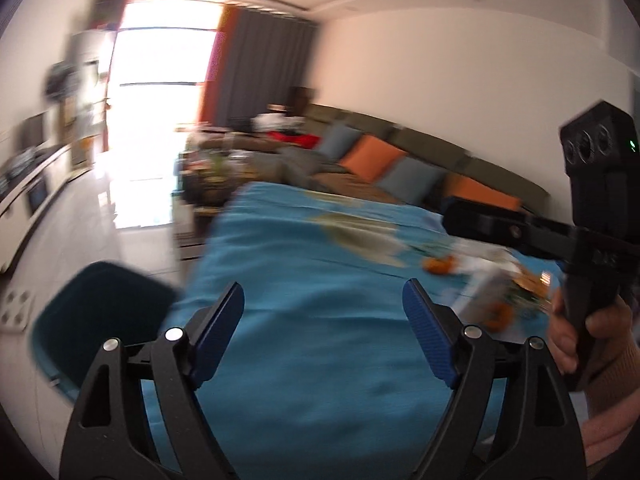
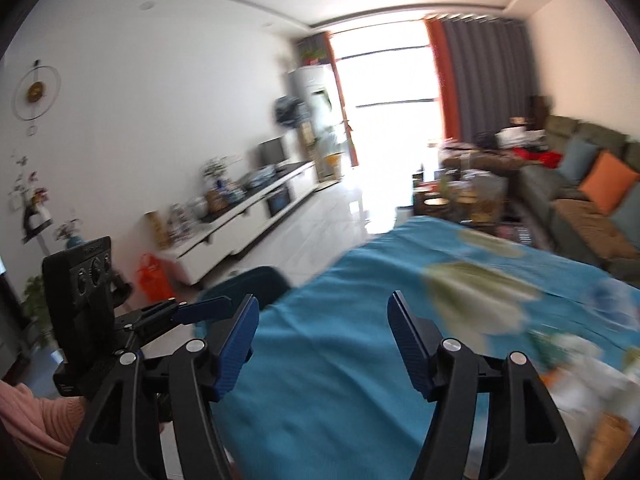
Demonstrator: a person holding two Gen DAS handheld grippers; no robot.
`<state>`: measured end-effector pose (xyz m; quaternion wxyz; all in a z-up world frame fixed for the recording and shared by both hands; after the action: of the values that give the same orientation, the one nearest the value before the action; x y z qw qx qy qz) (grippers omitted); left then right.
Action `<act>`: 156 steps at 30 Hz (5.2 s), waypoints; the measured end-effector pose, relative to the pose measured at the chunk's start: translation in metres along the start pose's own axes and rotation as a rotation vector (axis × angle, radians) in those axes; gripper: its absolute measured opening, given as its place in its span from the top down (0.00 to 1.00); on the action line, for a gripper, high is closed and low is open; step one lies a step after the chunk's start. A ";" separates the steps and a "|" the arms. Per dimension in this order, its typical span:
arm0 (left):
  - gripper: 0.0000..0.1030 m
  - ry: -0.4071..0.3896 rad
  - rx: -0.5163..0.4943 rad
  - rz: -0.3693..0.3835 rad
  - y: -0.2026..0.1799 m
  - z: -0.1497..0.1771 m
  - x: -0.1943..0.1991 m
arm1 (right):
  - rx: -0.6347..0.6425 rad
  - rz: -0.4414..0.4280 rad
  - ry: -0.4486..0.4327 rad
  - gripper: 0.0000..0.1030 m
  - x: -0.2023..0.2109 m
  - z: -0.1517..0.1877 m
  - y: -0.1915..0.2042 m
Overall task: Collect trash
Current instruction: 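Grasp the white paper cup with the left gripper while the right grasps the gold foil wrapper, then carry the cup in the left gripper while the right carries the wrapper toward the bin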
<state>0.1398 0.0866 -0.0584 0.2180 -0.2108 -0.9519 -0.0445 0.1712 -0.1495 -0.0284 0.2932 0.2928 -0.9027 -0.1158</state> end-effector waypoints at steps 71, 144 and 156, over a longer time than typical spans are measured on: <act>0.82 0.080 -0.136 0.227 -0.100 -0.014 -0.055 | -0.357 0.308 -0.073 0.98 0.124 0.066 -0.175; 0.83 0.067 0.183 -0.359 0.192 0.047 0.106 | 0.045 -0.132 0.283 0.98 -0.170 0.023 0.081; 0.83 0.118 0.237 -0.383 0.214 0.069 0.076 | 0.036 -0.105 0.347 0.98 -0.214 0.029 0.086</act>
<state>0.1409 0.3220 -0.0894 0.2843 0.0035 -0.9586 0.0149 0.2547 0.0483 -0.1182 0.4329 0.3605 -0.8238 -0.0626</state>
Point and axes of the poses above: each gripper's, at about its wrist camera, not at the fingertips, and x roughly against the way its jaws point, y to its left, z to its underside, the point moved 9 cm from there along -x, roughly the way its jaws point, and after that the axes turned 12 degrees about -x, right-handed, at the moved point
